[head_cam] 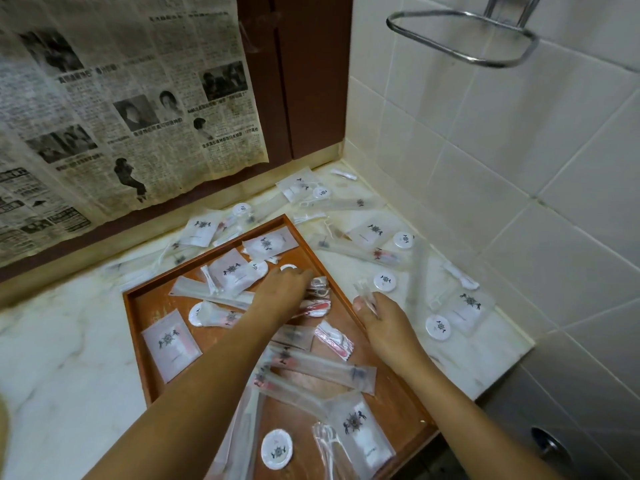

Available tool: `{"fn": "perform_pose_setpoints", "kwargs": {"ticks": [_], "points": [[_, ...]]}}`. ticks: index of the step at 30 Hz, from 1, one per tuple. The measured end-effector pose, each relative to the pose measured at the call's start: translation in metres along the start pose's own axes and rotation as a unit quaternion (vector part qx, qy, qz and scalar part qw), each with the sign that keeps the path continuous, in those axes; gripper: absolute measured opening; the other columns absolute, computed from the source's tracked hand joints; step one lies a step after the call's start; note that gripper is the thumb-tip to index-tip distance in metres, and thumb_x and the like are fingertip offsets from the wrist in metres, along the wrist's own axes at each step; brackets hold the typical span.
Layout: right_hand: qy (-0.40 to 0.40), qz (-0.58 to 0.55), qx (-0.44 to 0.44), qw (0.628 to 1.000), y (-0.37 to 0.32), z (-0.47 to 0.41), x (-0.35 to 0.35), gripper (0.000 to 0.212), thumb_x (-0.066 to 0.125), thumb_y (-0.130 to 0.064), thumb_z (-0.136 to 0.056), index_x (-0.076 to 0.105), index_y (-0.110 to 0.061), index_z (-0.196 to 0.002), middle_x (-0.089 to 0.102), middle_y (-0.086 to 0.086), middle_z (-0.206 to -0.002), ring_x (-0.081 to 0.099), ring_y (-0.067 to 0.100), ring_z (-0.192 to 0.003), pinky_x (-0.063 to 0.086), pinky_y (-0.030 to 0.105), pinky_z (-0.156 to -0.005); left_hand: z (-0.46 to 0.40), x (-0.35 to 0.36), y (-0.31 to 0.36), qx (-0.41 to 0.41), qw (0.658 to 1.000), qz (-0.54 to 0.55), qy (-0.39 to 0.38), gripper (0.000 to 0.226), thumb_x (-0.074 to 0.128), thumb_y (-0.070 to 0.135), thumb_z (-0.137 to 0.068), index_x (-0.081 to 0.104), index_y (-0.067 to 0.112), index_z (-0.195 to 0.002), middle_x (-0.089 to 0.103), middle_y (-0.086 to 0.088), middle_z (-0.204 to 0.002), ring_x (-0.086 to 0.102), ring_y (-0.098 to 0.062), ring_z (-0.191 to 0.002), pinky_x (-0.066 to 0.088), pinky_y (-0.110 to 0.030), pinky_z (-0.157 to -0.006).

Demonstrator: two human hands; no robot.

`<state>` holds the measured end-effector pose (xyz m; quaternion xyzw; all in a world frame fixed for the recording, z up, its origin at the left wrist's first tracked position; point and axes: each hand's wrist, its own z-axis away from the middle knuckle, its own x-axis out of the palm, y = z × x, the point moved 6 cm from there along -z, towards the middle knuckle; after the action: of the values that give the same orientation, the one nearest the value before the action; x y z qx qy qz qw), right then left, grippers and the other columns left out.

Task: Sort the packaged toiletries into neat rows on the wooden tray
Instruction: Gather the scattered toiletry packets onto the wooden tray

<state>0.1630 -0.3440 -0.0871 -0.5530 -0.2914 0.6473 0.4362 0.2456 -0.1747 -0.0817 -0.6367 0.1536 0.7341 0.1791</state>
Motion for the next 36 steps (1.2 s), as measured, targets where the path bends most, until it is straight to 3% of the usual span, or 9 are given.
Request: {"fn": "perform_pose_setpoints", "kwargs": {"ticks": [3,5,6,9,14,17,22,26,36], "points": [[0.018,0.008,0.005,1.000,0.001,0.005,-0.003,0.020,0.047,-0.029,-0.102,0.060,-0.015,-0.094,0.062,-0.009,-0.080,0.058,0.005,-0.076,0.042,0.021,-0.065,0.000,0.003,0.001,-0.001,1.000,-0.010,-0.007,0.029,0.057,0.023,-0.094,0.053,0.017,-0.122,0.064,-0.008,-0.121,0.060,-0.028,-0.110,0.042,-0.037,-0.095],[0.020,0.024,-0.004,0.999,-0.002,0.010,-0.004,0.024,0.046,-0.024,-0.102,0.057,-0.009,-0.088,0.060,-0.004,-0.074,0.057,0.011,-0.071,0.042,0.029,-0.061,0.003,0.004,0.000,-0.012,1.000,-0.005,-0.006,0.026,0.055,0.025,-0.096,0.052,0.016,-0.120,0.065,-0.009,-0.119,0.061,-0.027,-0.107,0.043,-0.036,-0.091],[0.019,0.032,-0.011,0.999,-0.004,0.013,-0.003,0.024,0.045,-0.022,-0.102,0.057,-0.008,-0.087,0.062,-0.001,-0.074,0.059,0.015,-0.072,0.044,0.032,-0.063,0.006,0.003,-0.001,-0.018,1.000,0.003,0.001,0.024,0.053,0.025,-0.097,0.052,0.015,-0.119,0.065,-0.010,-0.117,0.062,-0.027,-0.104,0.043,-0.035,-0.088],[0.006,0.040,-0.020,0.999,-0.009,0.023,0.002,0.021,0.043,-0.020,-0.103,0.060,-0.016,-0.089,0.062,-0.010,-0.076,0.059,0.003,-0.072,0.042,0.012,-0.061,0.018,-0.004,-0.005,-0.048,0.997,0.048,0.047,0.017,0.046,0.024,-0.099,0.052,0.015,-0.112,0.066,-0.011,-0.113,0.062,-0.027,-0.096,0.041,-0.034,-0.077],[-0.025,0.073,-0.023,0.997,-0.018,0.044,0.016,0.020,0.041,-0.021,-0.103,0.061,-0.016,-0.101,0.063,-0.011,-0.089,0.060,0.010,-0.082,0.040,0.008,-0.063,0.054,-0.018,-0.019,-0.112,0.975,0.158,0.108,0.013,0.047,0.023,-0.093,0.053,0.013,-0.098,0.065,-0.011,-0.090,0.057,-0.028,-0.076,0.041,-0.036,-0.062],[-0.039,0.111,-0.048,0.992,-0.028,0.064,0.024,0.016,0.046,-0.027,-0.101,0.059,-0.022,-0.092,0.060,-0.012,-0.080,0.058,0.009,-0.076,0.041,0.013,-0.062,0.087,-0.025,-0.022,-0.139,0.957,0.219,0.127,0.013,0.049,0.029,-0.093,0.053,0.017,-0.095,0.063,-0.004,-0.083,0.059,-0.024,-0.072,0.047,-0.037,-0.061],[-0.071,0.204,-0.042,0.976,-0.013,0.092,0.036,0.020,0.053,-0.041,-0.091,0.060,-0.027,-0.081,0.063,-0.005,-0.071,0.060,0.005,-0.063,0.055,0.032,-0.062,0.138,-0.013,-0.011,-0.166,0.934,0.292,0.120,0.021,0.043,0.021,-0.096,0.050,0.018,-0.077,0.054,-0.003,-0.069,0.053,-0.022,-0.063,0.035,-0.033,-0.056],[-0.111,0.262,-0.041,0.958,-0.010,0.120,0.054,0.023,0.053,-0.041,-0.090,0.067,-0.023,-0.088,0.068,-0.003,-0.079,0.065,0.014,-0.074,0.056,0.035,-0.073,0.172,0.000,-0.001,-0.170,0.904,0.368,0.136,0.024,0.037,0.028,-0.091,0.050,0.018,-0.073,0.056,-0.005,-0.071,0.051,-0.021,-0.065,0.038,-0.038,-0.060],[-0.051,0.335,-0.057,0.939,0.004,0.160,0.054,0.019,0.060,-0.046,-0.091,0.065,-0.028,-0.095,0.063,-0.011,-0.085,0.061,0.007,-0.077,0.056,0.030,-0.072,0.224,0.028,0.034,-0.246,0.855,0.432,0.147,0.017,0.038,0.018,-0.102,0.055,0.015,-0.104,0.066,-0.012,-0.085,0.060,-0.028,-0.075,0.045,-0.040,-0.068]]}}
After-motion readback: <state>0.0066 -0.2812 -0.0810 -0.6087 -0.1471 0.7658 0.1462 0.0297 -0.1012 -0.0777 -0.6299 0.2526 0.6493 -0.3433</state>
